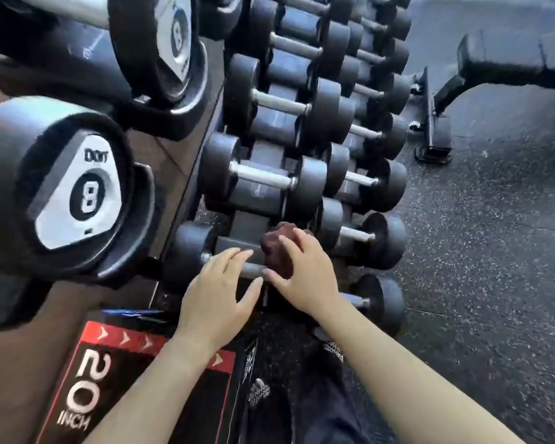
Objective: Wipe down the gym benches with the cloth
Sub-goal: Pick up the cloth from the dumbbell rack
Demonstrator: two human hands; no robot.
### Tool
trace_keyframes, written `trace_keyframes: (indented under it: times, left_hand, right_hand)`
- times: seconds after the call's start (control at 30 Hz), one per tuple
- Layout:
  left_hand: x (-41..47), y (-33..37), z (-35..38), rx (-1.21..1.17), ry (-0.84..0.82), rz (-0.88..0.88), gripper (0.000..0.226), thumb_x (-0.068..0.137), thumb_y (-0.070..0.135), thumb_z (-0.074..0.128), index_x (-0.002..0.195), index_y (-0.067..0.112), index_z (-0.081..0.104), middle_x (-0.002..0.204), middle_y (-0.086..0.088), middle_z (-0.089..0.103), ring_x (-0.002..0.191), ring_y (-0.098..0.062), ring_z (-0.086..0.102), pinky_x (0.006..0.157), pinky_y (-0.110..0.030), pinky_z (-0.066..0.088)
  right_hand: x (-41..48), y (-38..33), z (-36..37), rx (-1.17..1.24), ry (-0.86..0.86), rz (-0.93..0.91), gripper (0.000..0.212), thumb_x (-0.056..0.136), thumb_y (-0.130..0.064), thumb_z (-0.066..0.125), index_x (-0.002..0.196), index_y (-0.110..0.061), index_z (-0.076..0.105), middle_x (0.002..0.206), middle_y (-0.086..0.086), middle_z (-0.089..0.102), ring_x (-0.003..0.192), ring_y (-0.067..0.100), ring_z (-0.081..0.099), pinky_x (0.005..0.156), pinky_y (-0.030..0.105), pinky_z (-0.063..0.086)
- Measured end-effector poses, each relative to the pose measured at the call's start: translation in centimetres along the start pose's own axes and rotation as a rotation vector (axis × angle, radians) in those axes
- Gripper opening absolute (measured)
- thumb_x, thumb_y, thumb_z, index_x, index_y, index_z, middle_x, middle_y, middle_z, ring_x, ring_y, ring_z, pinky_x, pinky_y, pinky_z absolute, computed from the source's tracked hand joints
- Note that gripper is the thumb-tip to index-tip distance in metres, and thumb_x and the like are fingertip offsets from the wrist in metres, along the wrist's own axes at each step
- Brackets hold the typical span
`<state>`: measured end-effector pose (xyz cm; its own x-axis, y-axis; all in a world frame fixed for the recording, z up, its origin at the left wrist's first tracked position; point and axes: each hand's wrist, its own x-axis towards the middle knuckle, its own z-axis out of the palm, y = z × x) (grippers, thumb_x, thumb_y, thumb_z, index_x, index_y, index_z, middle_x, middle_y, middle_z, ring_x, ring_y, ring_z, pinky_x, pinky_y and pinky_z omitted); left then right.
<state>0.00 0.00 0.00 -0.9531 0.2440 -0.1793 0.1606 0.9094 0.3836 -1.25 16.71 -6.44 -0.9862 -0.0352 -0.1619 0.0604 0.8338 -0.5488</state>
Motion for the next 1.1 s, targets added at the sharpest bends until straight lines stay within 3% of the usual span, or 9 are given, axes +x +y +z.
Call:
trace_keyframes:
  times: [0.13, 0.3, 0.4, 0.6, 0.73, 0.83, 0.93, 1.03, 1.1]
  left_hand:
    - [1.3, -0.4, 0.9, -0.014, 0.014, -0.045, 0.049, 0.087, 0.045, 0.048, 0.131, 0.025, 0.048, 0.135, 0.009, 0.049, 0.126, -0.009, 0.041, 0.1, -0.031, 0.039]
    - [2.0, -0.1, 1.5, -0.028, 0.03, -0.101, 0.047, 0.087, 0.043, 0.051, 0.13, 0.026, 0.048, 0.134, 0.008, 0.049, 0.126, -0.01, 0.041, 0.099, -0.031, 0.039]
    - [2.4, 0.0, 1.9, -0.043, 0.024, -0.132, 0.047, 0.088, 0.043, 0.049, 0.132, 0.025, 0.047, 0.136, 0.009, 0.047, 0.127, -0.009, 0.038, 0.099, -0.03, 0.038]
    - [2.0, 0.7, 1.7, -0.085, 0.011, -0.115, 0.045, 0.089, 0.041, 0.048, 0.131, 0.026, 0.045, 0.135, 0.01, 0.046, 0.126, -0.01, 0.039, 0.098, -0.035, 0.041]
    - [0.7, 1.8, 0.9, -0.093, -0.019, 0.001, 0.044, 0.09, 0.041, 0.048, 0.131, 0.025, 0.046, 0.135, 0.009, 0.047, 0.125, -0.011, 0.04, 0.098, -0.032, 0.039]
    - [-0.7, 3.3, 0.4, -0.07, -0.071, 0.141, 0.044, 0.089, 0.041, 0.048, 0.13, 0.025, 0.046, 0.136, 0.008, 0.047, 0.126, -0.012, 0.041, 0.099, -0.032, 0.039]
    - [-2.5, 5.4, 0.0, -0.044, -0.135, 0.324, 0.043, 0.09, 0.039, 0.049, 0.13, 0.024, 0.047, 0.135, 0.007, 0.048, 0.126, -0.014, 0.042, 0.1, -0.034, 0.04]
    - [-4.7, 8.0, 0.4, -0.023, -0.215, 0.512, 0.044, 0.09, 0.04, 0.048, 0.13, 0.023, 0.047, 0.134, 0.005, 0.049, 0.125, -0.017, 0.044, 0.1, -0.037, 0.041]
    - [-6.3, 10.1, 1.0, 0.001, -0.263, 0.616, 0.045, 0.09, 0.041, 0.048, 0.131, 0.024, 0.046, 0.136, 0.006, 0.047, 0.125, -0.017, 0.043, 0.099, -0.039, 0.042]
  right_hand:
    - [-0.2, 1.7, 1.1, -0.002, -0.024, 0.003, 0.074, 0.079, -0.051, 0.064, 0.14, -0.018, 0.041, 0.152, 0.008, 0.031, 0.14, 0.028, 0.026, 0.11, 0.043, 0.033]
    - [0.2, 1.3, 1.5, -0.045, -0.069, 0.045, 0.078, 0.076, -0.057, 0.058, 0.143, -0.031, 0.027, 0.156, 0.001, 0.016, 0.144, 0.029, 0.01, 0.104, 0.057, 0.031]
    - [0.8, 0.8, 2.2, -0.094, -0.13, 0.052, 0.081, 0.076, -0.049, 0.062, 0.143, -0.034, 0.02, 0.158, 0.0, 0.007, 0.142, 0.035, 0.007, 0.1, 0.057, 0.038]
    - [-0.3, 2.4, 1.5, 0.144, -0.023, 0.036, 0.063, 0.079, -0.025, 0.066, 0.138, -0.023, 0.042, 0.15, 0.003, 0.031, 0.135, 0.03, 0.029, 0.108, 0.042, 0.032]
    - [-3.7, 2.7, -0.7, 0.361, 0.084, 0.147, 0.057, 0.079, -0.022, 0.067, 0.133, -0.019, 0.048, 0.139, 0.0, 0.045, 0.124, 0.016, 0.043, 0.109, 0.031, 0.032]
    - [-8.0, 2.1, -2.4, 0.481, 0.202, 0.253, 0.053, 0.079, -0.023, 0.07, 0.129, -0.019, 0.053, 0.128, -0.004, 0.053, 0.118, 0.005, 0.046, 0.103, 0.015, 0.031]
    - [-13.2, 1.5, -3.9, 0.526, 0.328, 0.362, 0.05, 0.077, -0.025, 0.07, 0.126, -0.024, 0.055, 0.122, -0.011, 0.056, 0.116, 0.002, 0.049, 0.098, 0.007, 0.028]
    - [-19.2, 1.1, -4.8, 0.542, 0.492, 0.434, 0.047, 0.076, -0.023, 0.07, 0.121, -0.031, 0.057, 0.107, -0.03, 0.051, 0.104, -0.01, 0.044, 0.088, -0.005, 0.023]
    - [-23.3, 1.2, -5.1, 0.562, 0.57, 0.539, 0.05, 0.076, -0.024, 0.071, 0.124, -0.028, 0.056, 0.11, -0.025, 0.051, 0.103, -0.011, 0.042, 0.086, -0.008, 0.022]
